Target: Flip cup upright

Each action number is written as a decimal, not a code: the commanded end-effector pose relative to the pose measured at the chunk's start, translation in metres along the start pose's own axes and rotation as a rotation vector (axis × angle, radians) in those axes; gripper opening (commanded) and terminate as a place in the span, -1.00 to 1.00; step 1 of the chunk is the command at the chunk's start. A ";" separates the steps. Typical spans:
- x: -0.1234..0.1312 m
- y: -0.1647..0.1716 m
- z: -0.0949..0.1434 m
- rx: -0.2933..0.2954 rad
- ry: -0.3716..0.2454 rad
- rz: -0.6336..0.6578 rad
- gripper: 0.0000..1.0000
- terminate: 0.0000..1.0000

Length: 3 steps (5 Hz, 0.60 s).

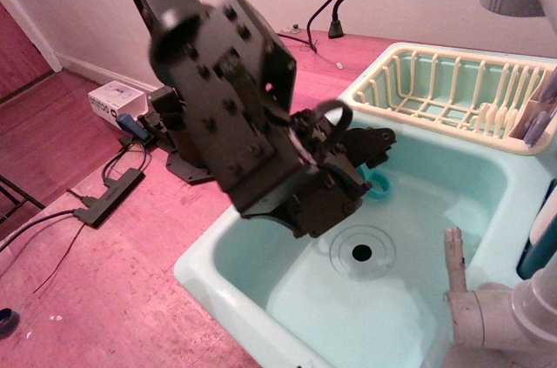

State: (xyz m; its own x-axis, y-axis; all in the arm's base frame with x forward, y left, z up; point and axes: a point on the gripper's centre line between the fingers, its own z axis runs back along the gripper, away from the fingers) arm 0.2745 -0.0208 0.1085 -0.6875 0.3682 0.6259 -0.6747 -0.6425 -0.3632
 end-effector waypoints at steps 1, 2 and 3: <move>0.027 -0.026 -0.008 -0.020 0.024 0.076 1.00 -1.00; 0.027 -0.030 -0.013 -0.025 0.017 0.059 1.00 -1.00; 0.022 -0.025 -0.019 -0.015 0.025 0.067 1.00 -1.00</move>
State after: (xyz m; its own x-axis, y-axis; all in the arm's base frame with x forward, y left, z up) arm 0.2714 0.0127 0.1099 -0.7092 0.3381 0.6187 -0.6505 -0.6523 -0.3891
